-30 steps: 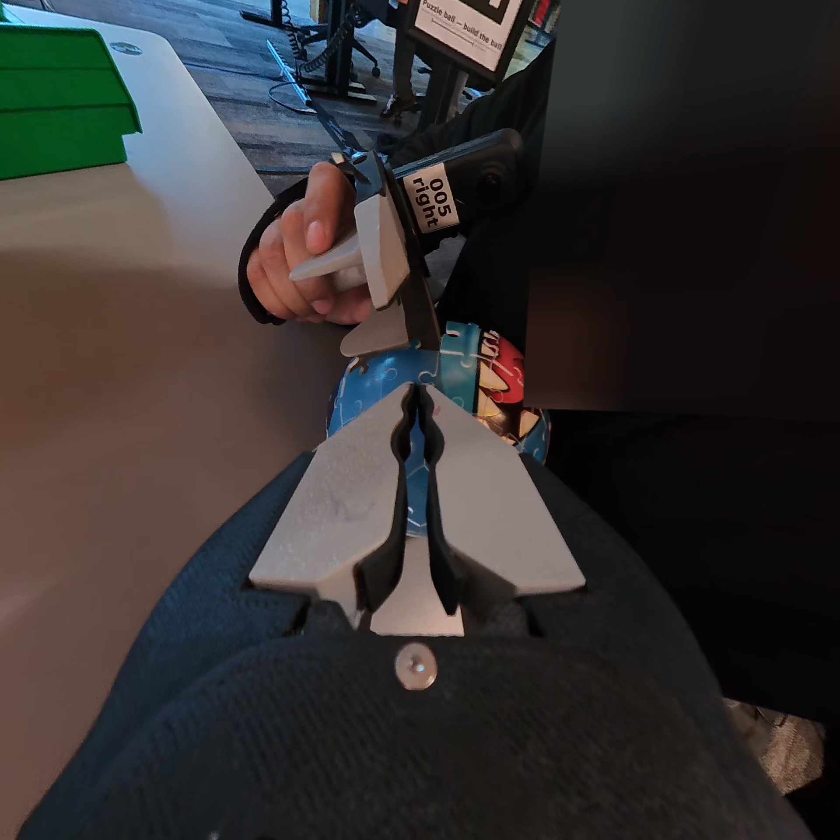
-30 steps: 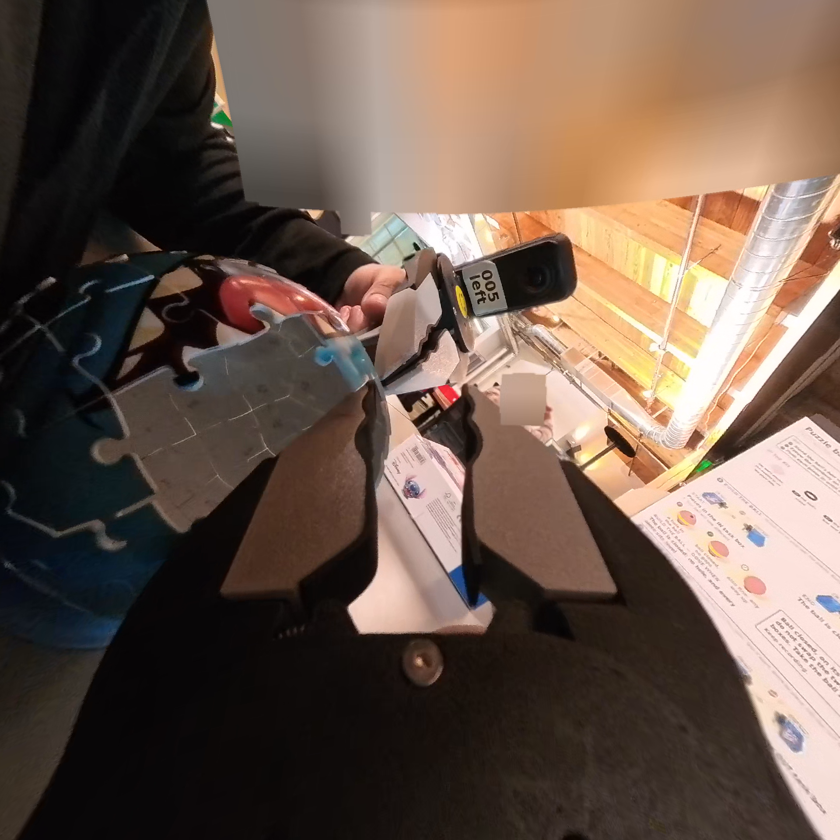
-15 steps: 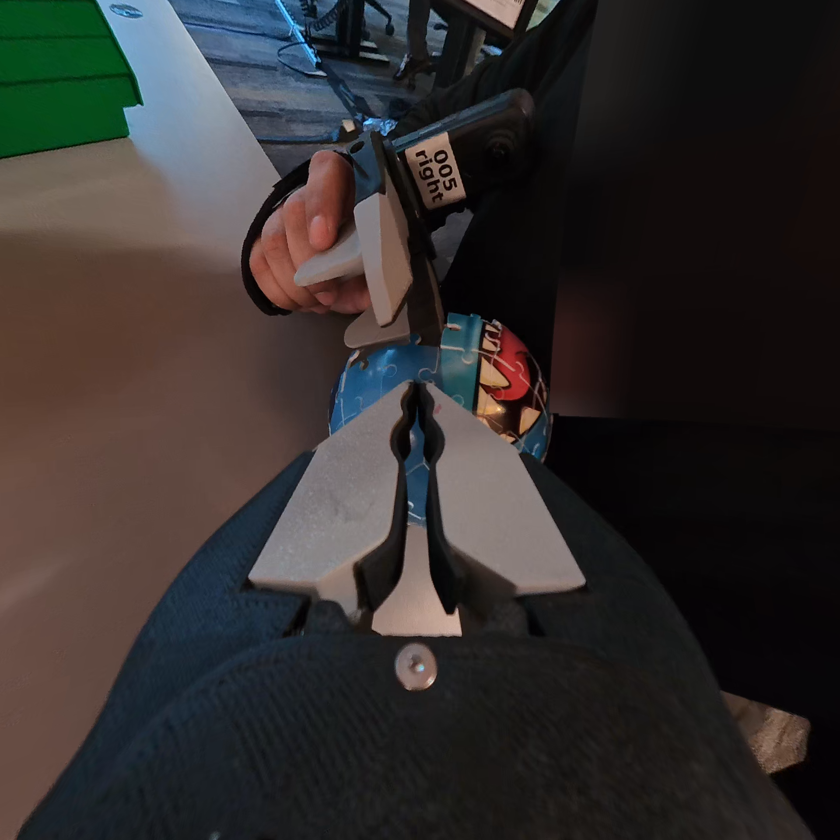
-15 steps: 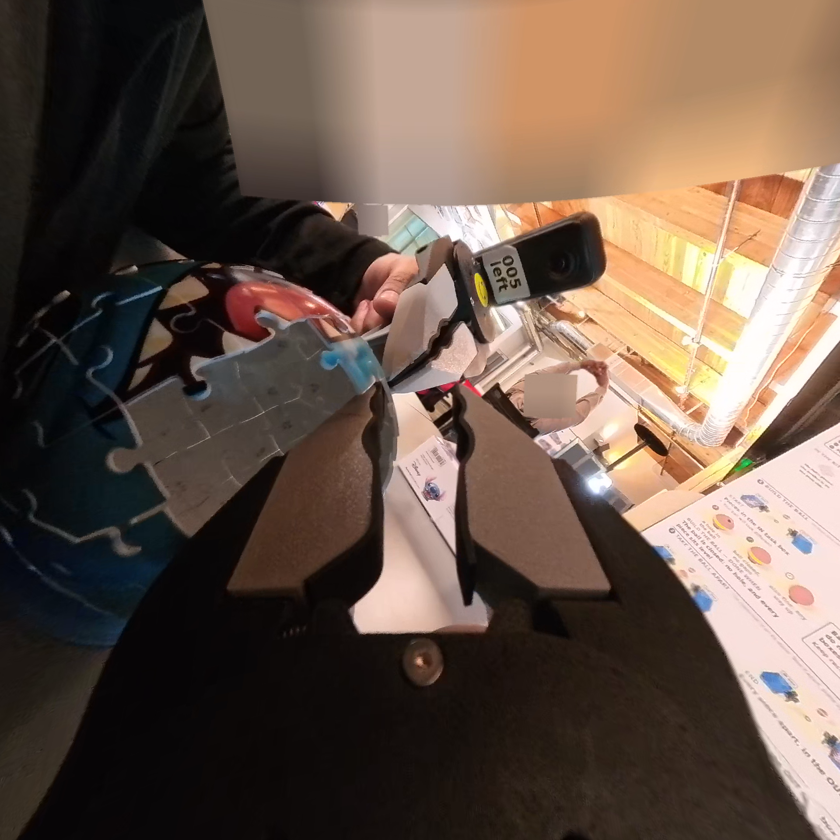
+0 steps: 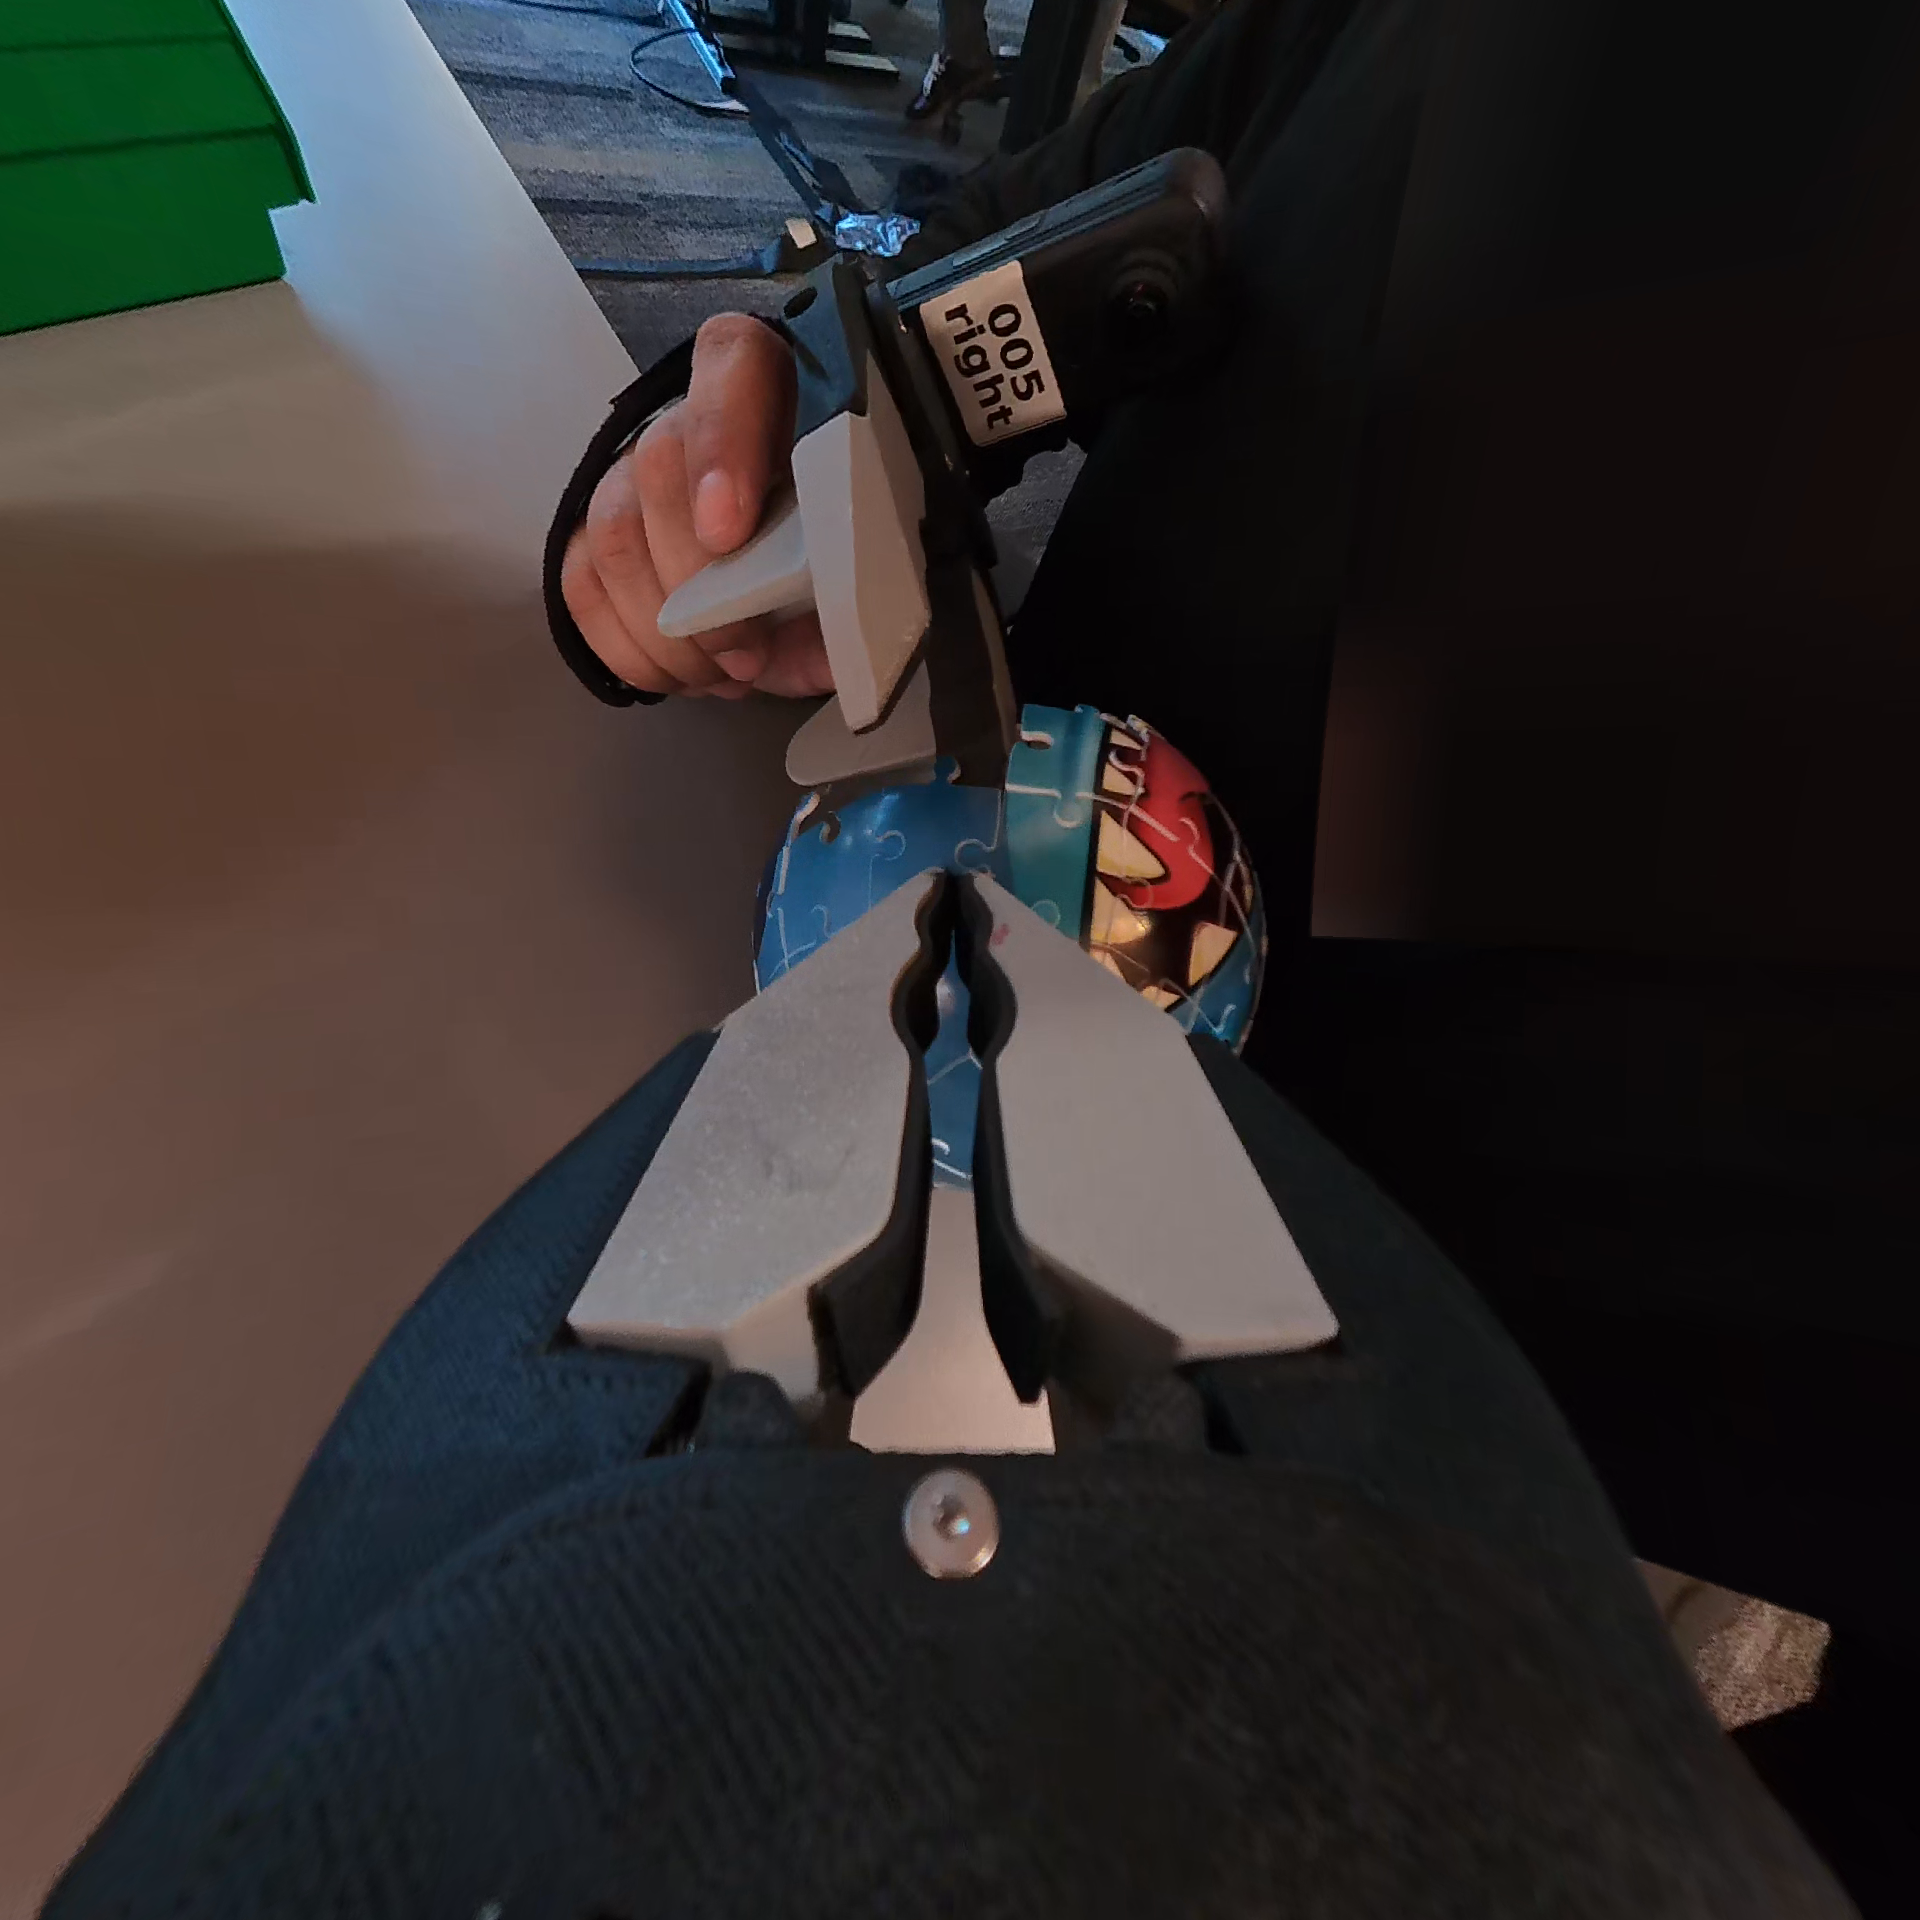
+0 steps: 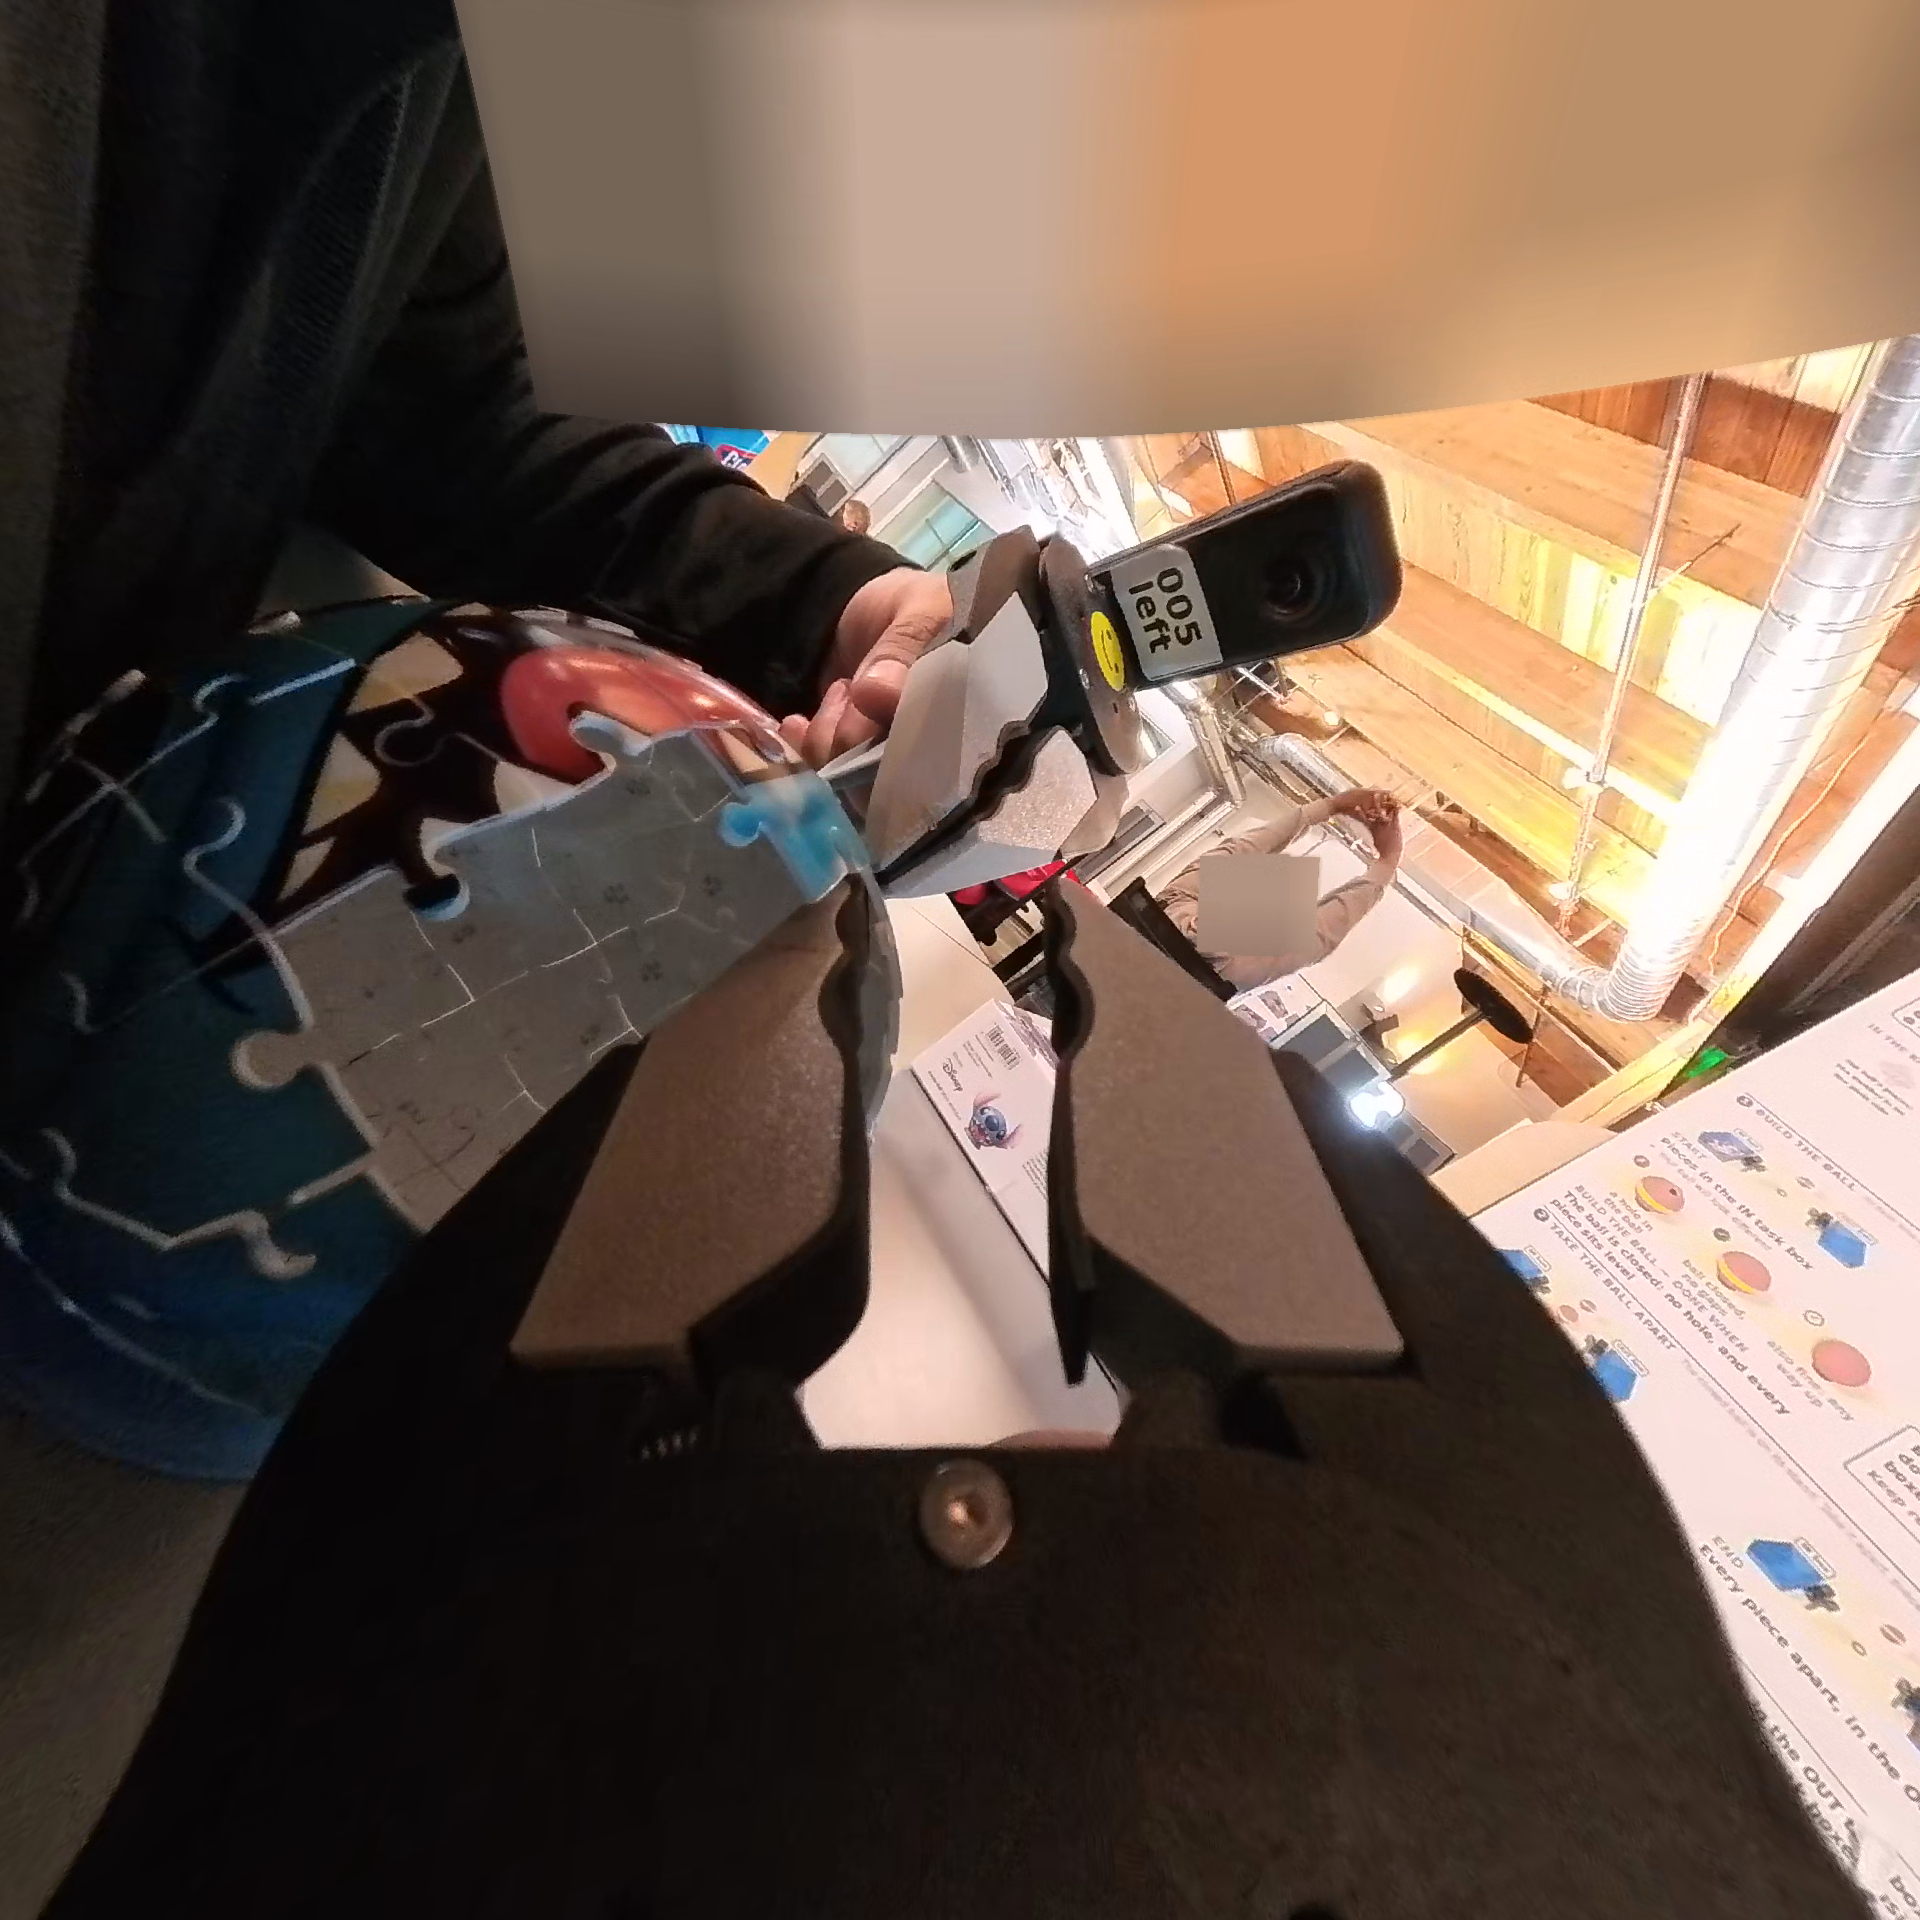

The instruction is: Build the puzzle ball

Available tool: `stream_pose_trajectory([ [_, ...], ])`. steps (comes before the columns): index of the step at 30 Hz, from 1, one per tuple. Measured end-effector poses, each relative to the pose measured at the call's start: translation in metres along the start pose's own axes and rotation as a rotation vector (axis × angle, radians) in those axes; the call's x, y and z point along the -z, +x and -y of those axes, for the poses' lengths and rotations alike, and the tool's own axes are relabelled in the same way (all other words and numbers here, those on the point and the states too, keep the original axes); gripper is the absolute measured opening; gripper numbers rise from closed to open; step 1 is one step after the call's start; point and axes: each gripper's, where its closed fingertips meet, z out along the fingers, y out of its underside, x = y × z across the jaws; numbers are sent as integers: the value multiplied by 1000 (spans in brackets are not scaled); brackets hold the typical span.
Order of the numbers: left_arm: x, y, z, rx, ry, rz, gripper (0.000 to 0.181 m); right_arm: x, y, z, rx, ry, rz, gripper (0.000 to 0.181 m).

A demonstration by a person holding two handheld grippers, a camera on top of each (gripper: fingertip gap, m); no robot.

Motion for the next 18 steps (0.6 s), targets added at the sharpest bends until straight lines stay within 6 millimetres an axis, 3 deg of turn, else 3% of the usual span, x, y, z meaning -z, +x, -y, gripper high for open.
stream_pose_trajectory([
  [8,-4,10,4,-18,-35,13,0,-1,4,0,14,1,-30,39],
  [18,-9,26,4,-12,-34,25,0,6,7,0,65,13,-47,37],
])
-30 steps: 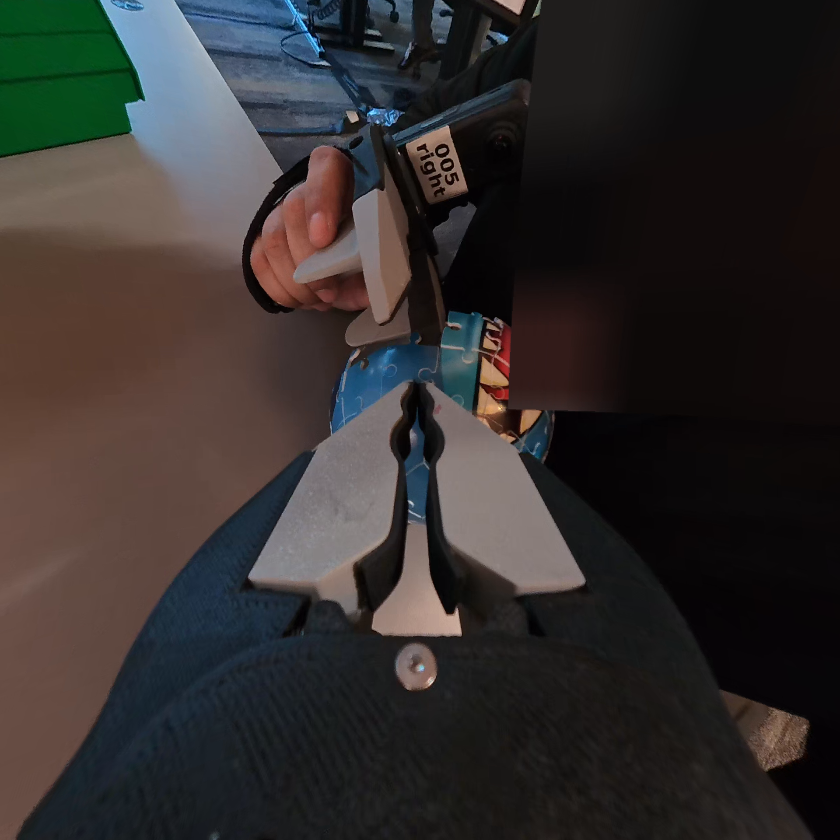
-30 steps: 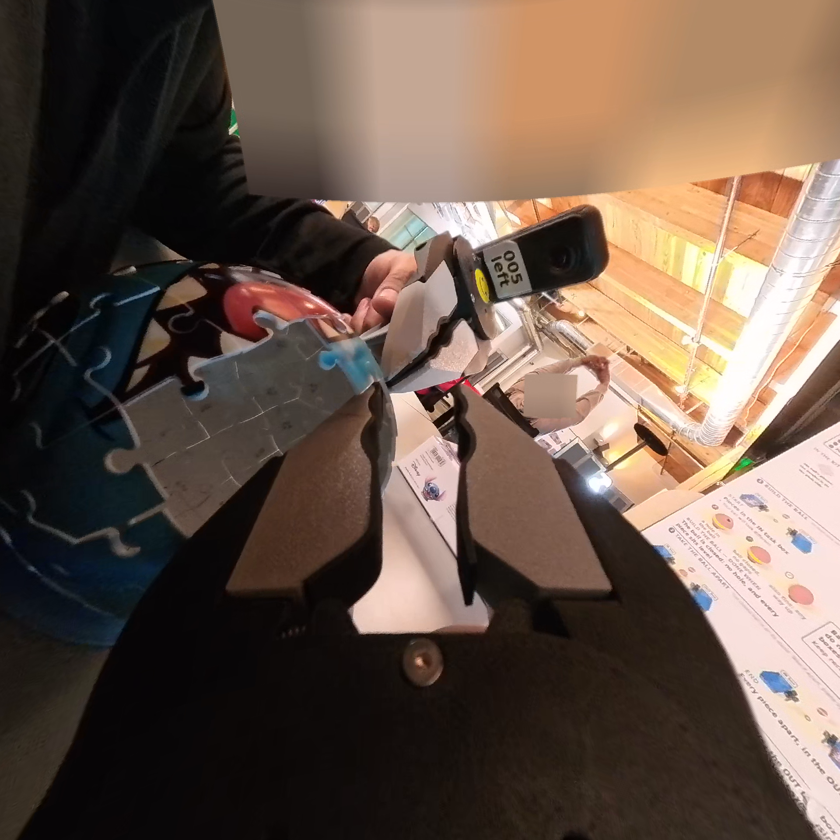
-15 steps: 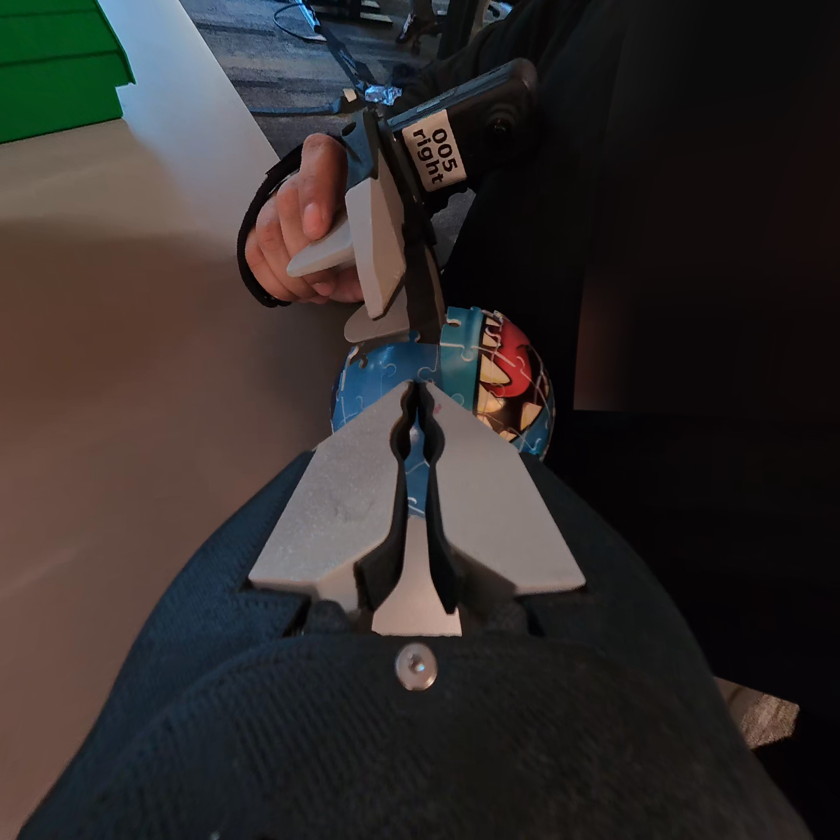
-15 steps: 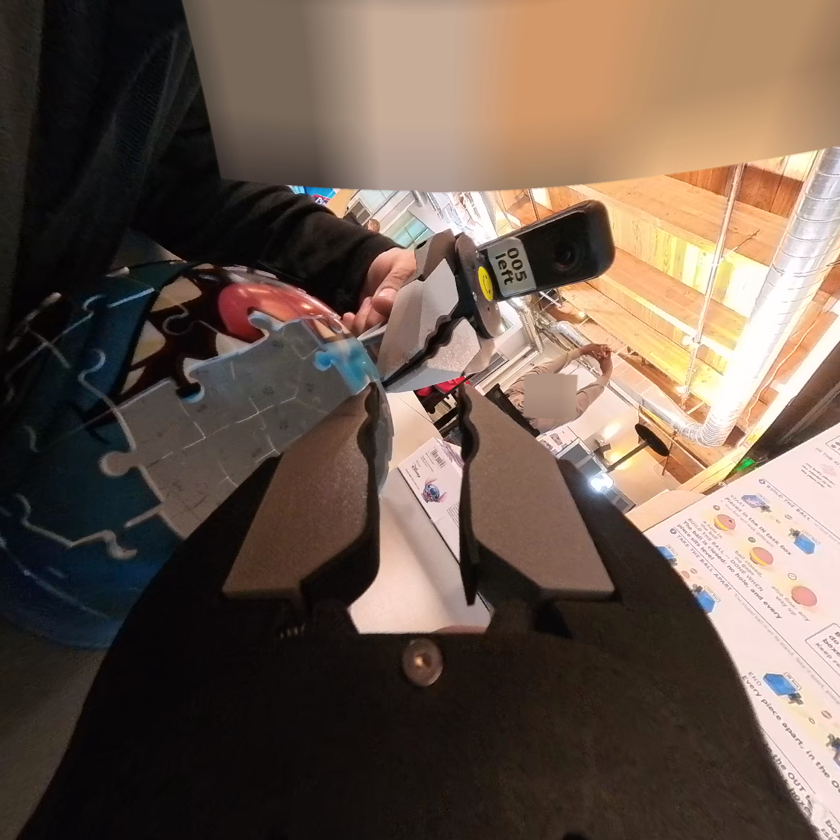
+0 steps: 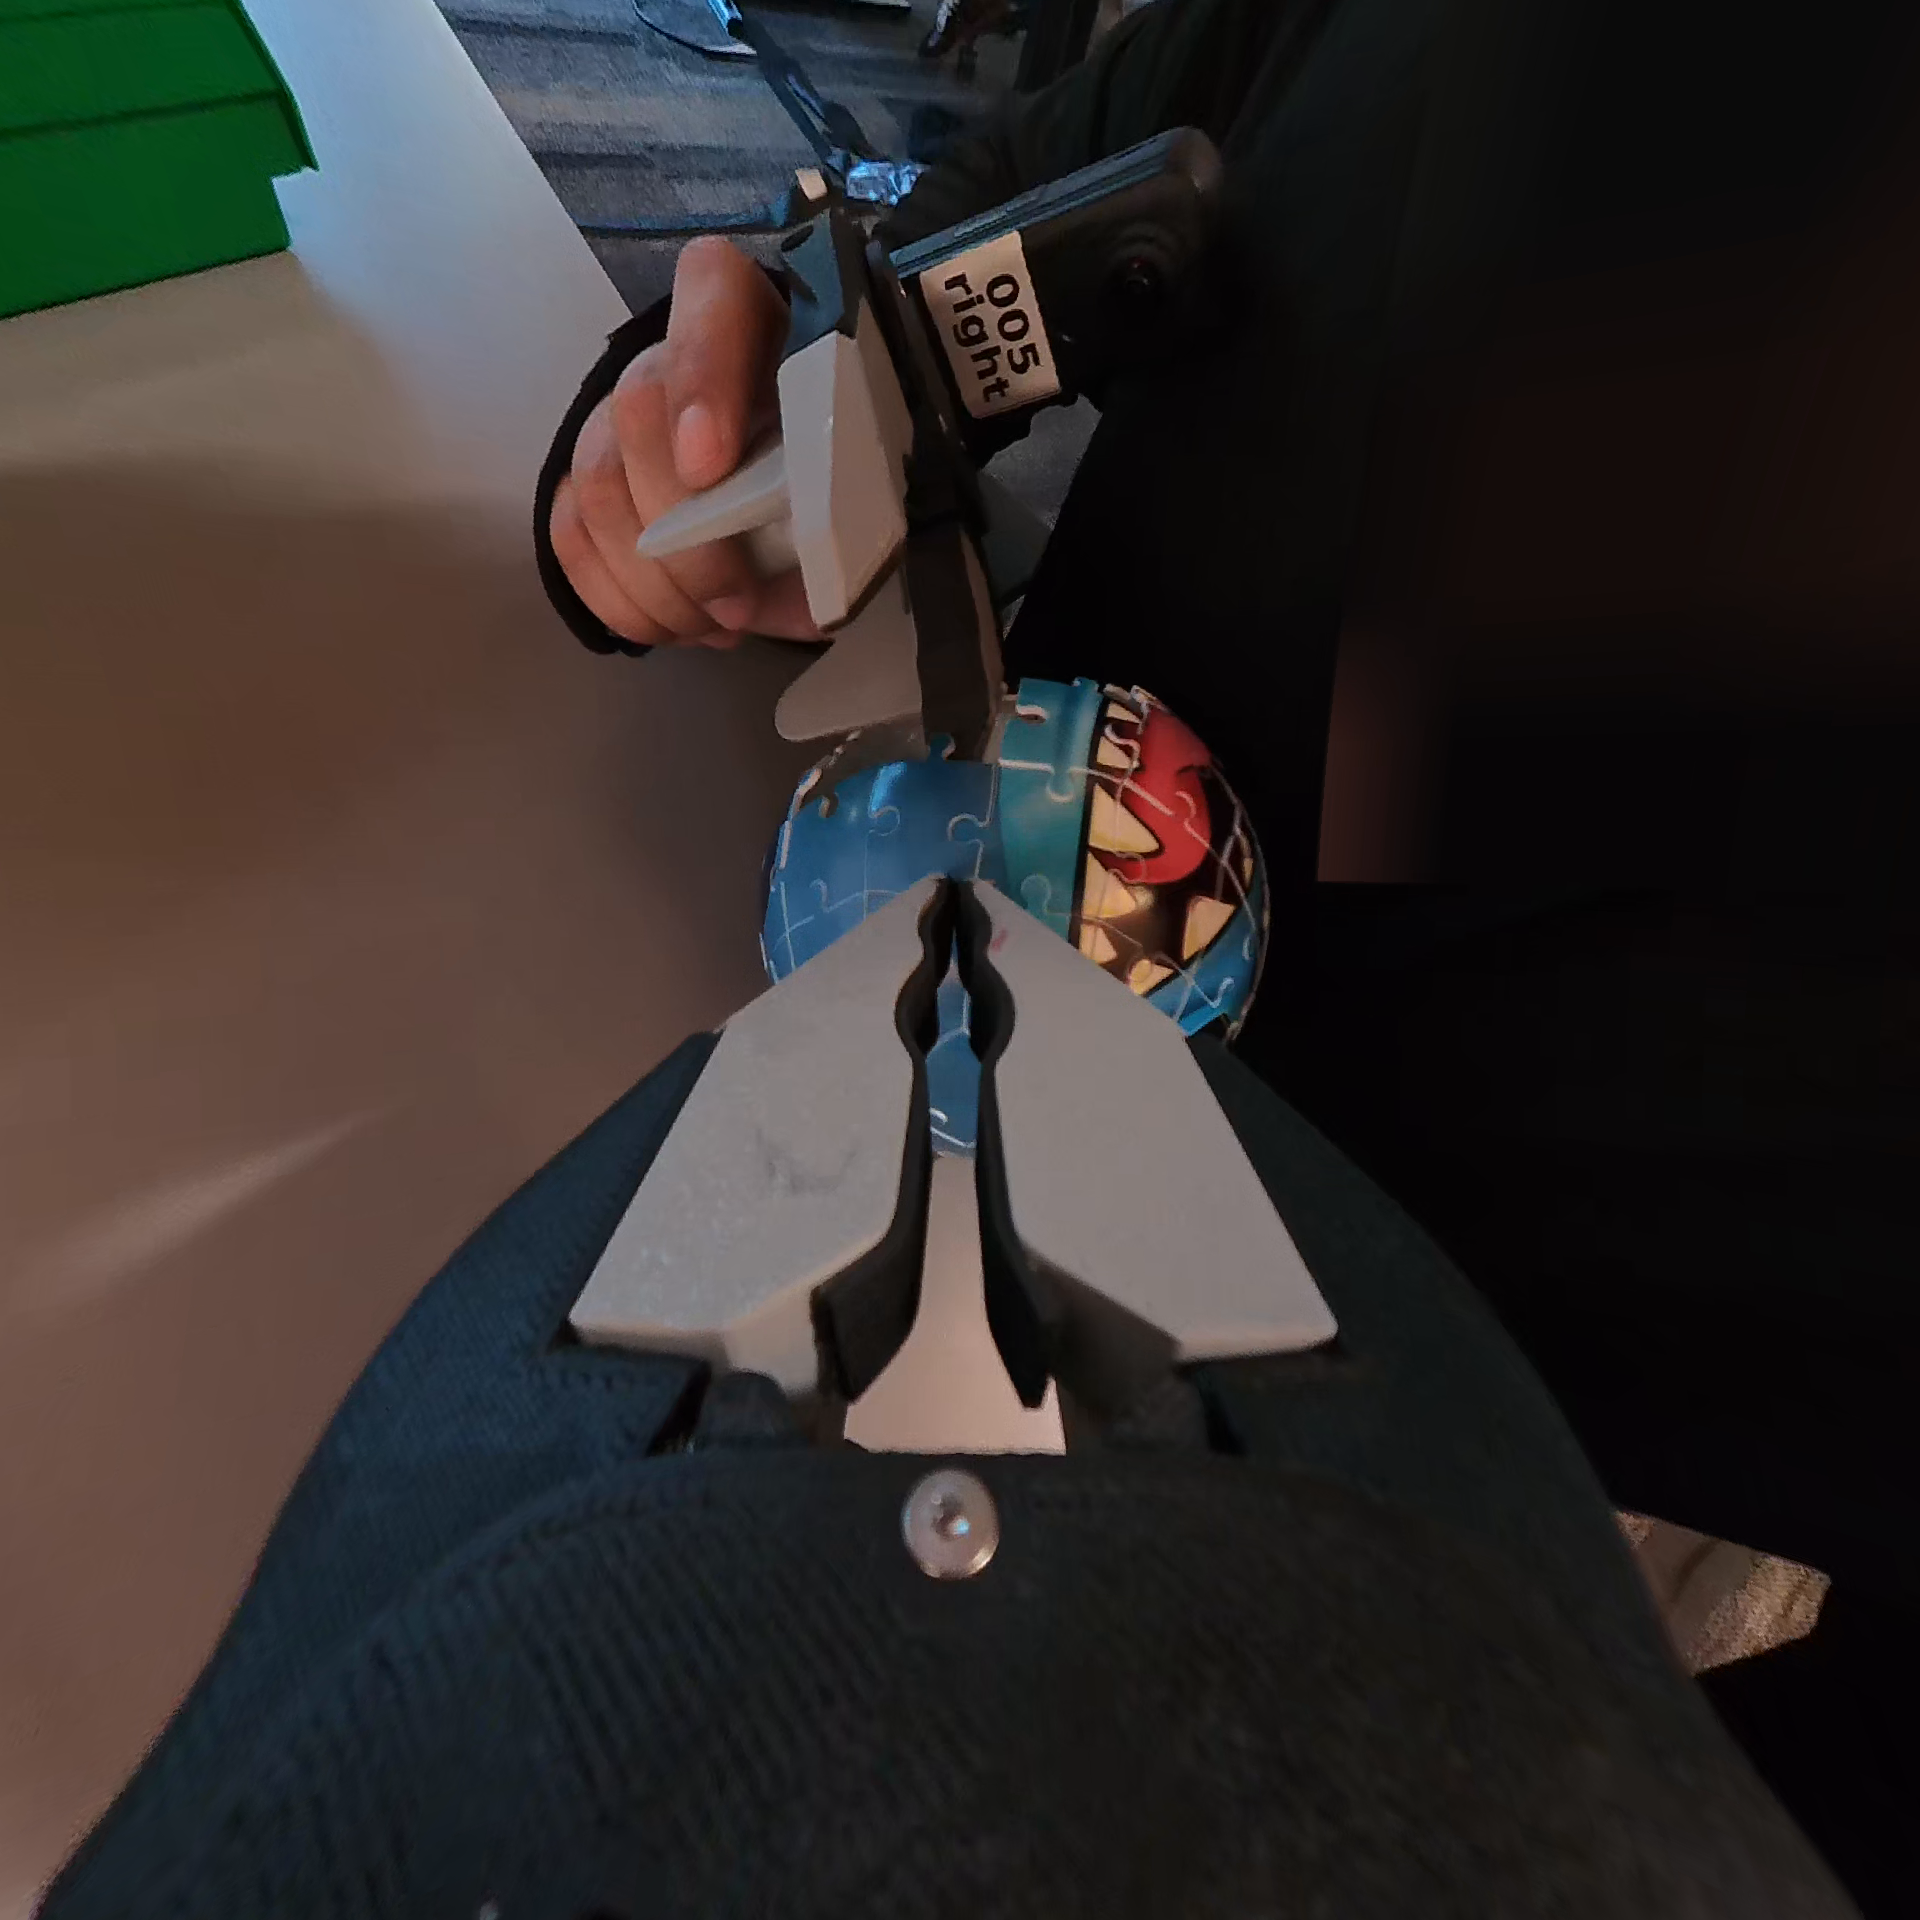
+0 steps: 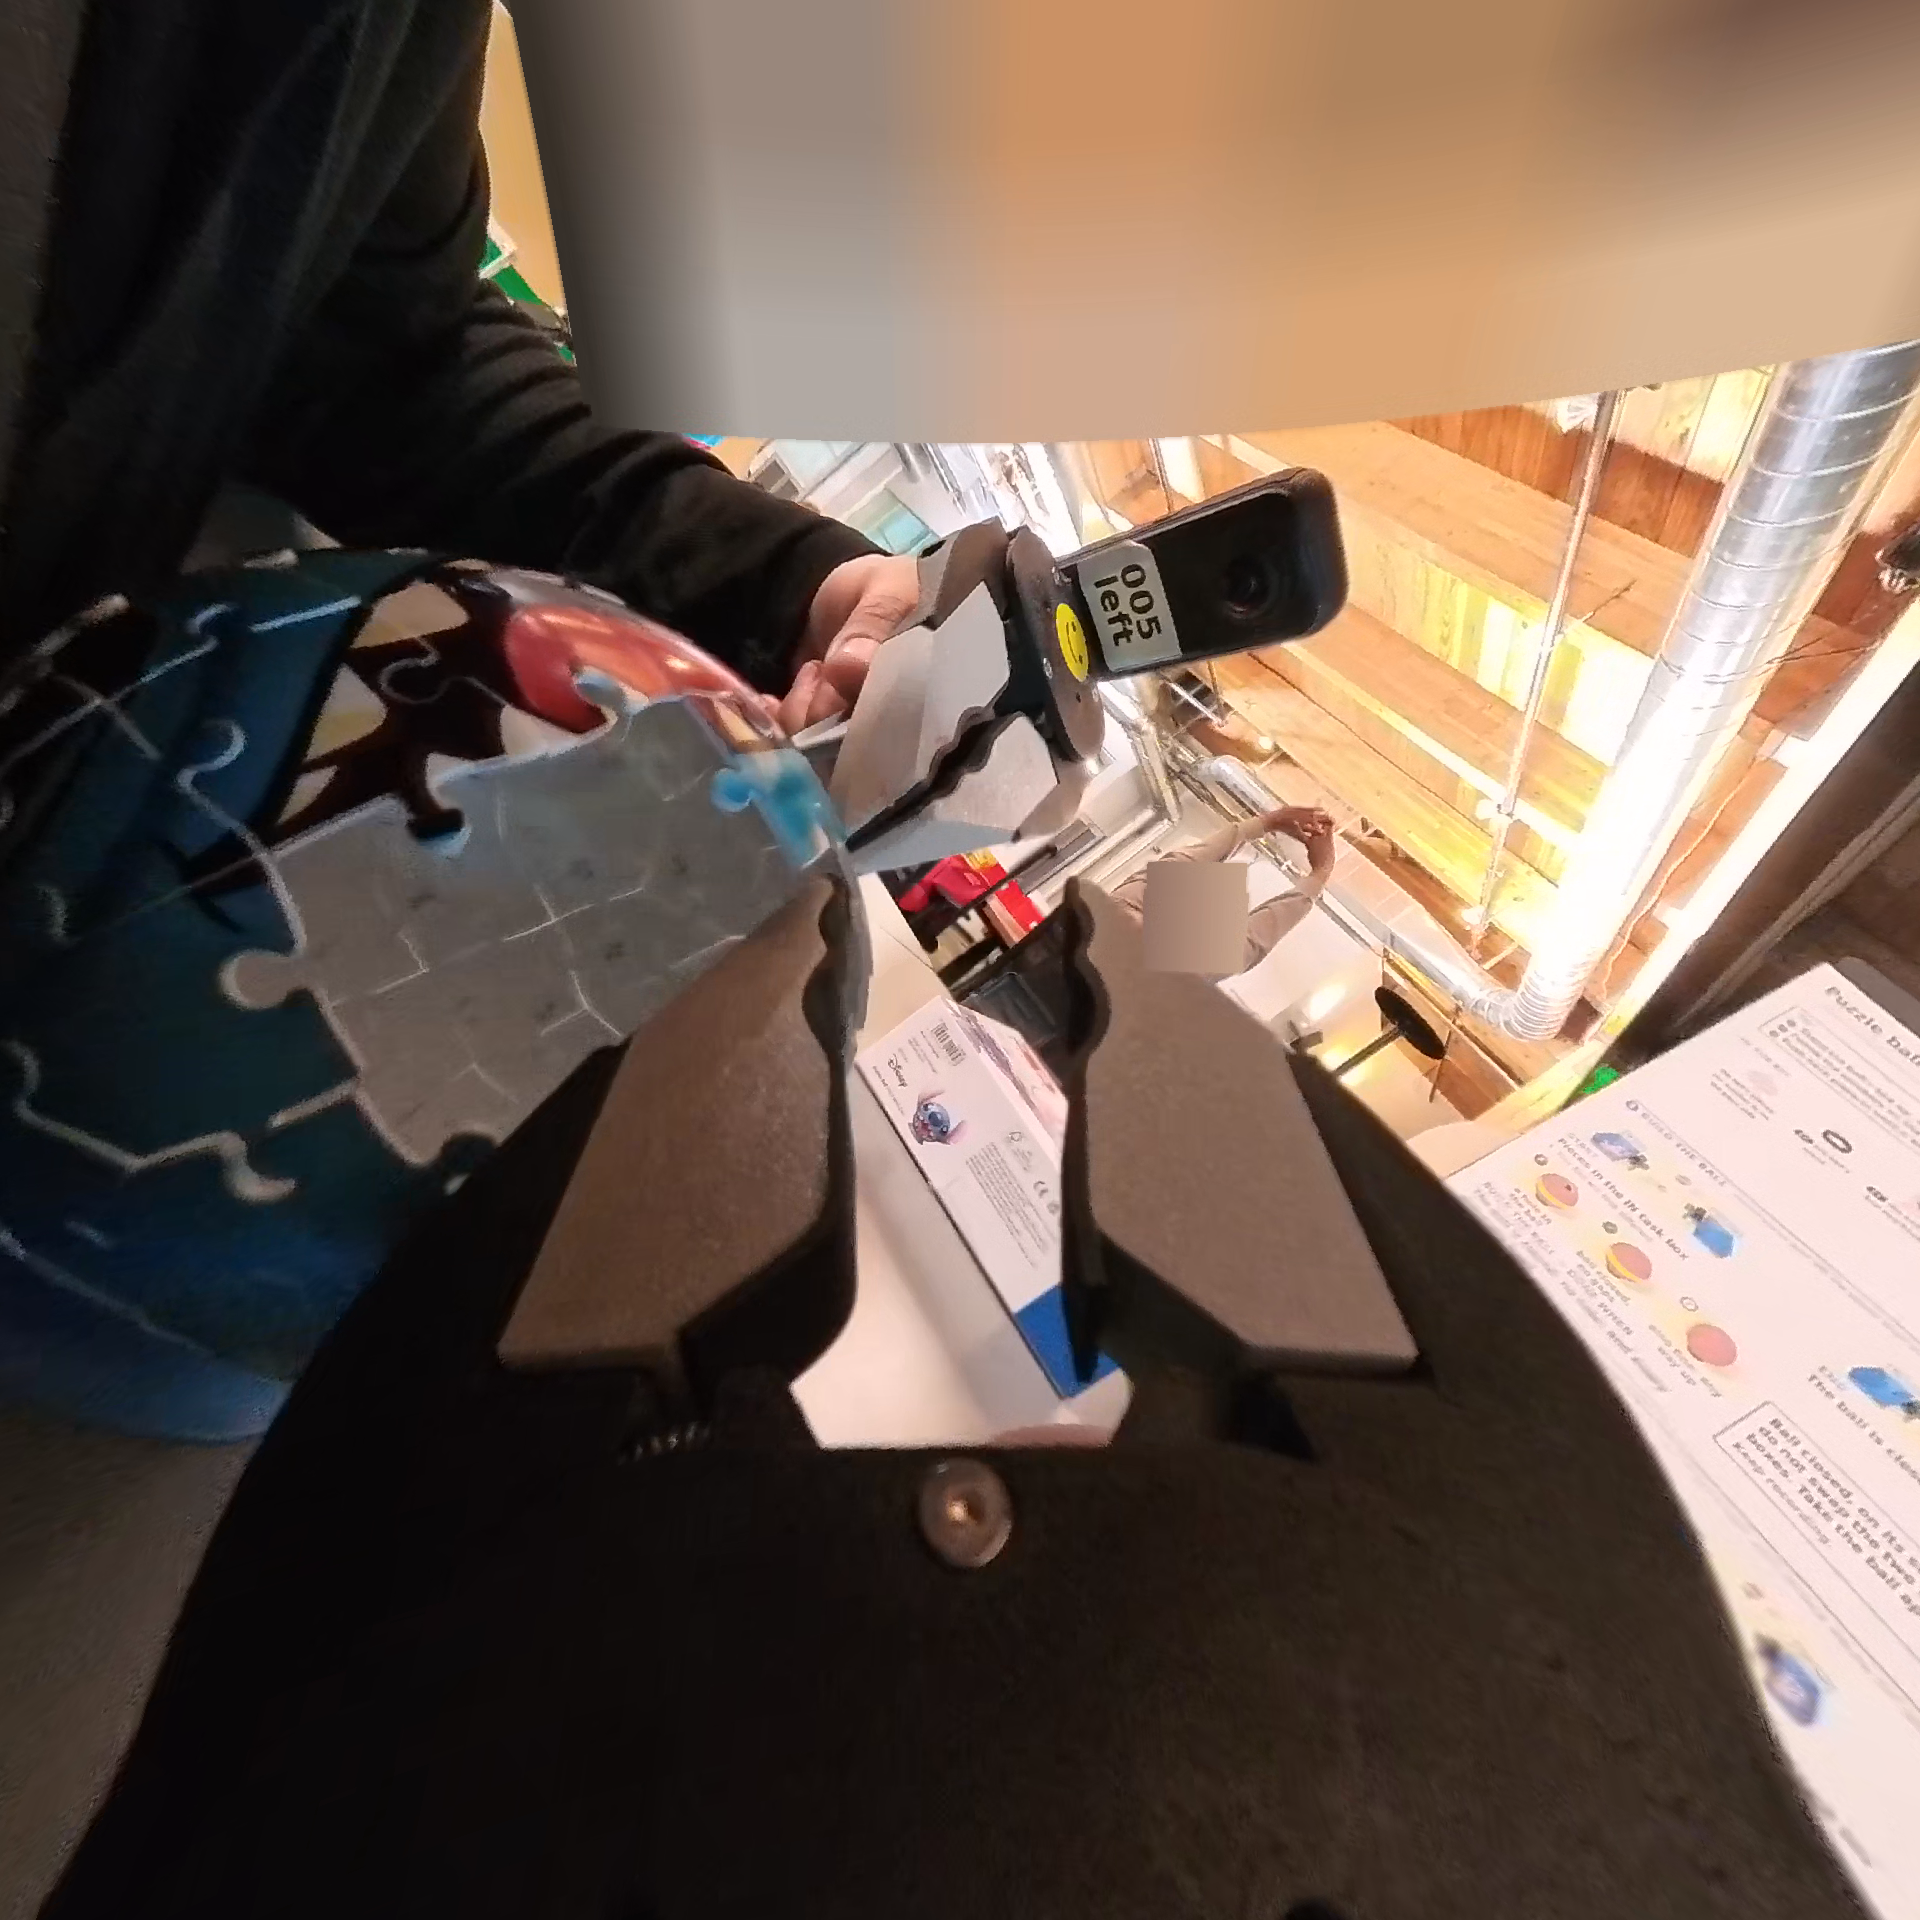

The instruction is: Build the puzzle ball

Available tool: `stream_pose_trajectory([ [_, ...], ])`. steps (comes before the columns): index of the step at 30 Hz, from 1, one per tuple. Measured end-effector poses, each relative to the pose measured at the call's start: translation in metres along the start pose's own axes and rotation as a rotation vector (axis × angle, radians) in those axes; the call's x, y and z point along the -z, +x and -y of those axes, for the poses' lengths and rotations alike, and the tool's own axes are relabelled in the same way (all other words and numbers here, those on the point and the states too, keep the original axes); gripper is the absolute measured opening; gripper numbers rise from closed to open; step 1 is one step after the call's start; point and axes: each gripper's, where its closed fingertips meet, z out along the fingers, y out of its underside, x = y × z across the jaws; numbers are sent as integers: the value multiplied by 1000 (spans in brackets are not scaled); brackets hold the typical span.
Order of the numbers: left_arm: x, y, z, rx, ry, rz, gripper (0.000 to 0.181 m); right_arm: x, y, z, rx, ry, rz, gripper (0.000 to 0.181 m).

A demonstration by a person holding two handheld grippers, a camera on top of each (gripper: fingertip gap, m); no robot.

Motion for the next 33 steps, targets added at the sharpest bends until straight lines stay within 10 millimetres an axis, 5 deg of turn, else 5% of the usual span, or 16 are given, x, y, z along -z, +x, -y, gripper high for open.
stream_pose_trajectory([
  [14,6,-14,-4,43,43,36,0,38,11,-14,70,-62,-7,26],
  [19,25,-18,2,64,99,149,0,51,-3,-65,-361,-372,217,22],
  [21,36,-18,1,88,139,206,0,61,-21,-73,-636,-467,367,41],
  [25,50,-11,-12,162,240,304,0,77,-23,-60,-823,-421,388,58],
  [33,14,14,-53,173,273,445,0,90,-44,-29,-893,-342,470,81],
])
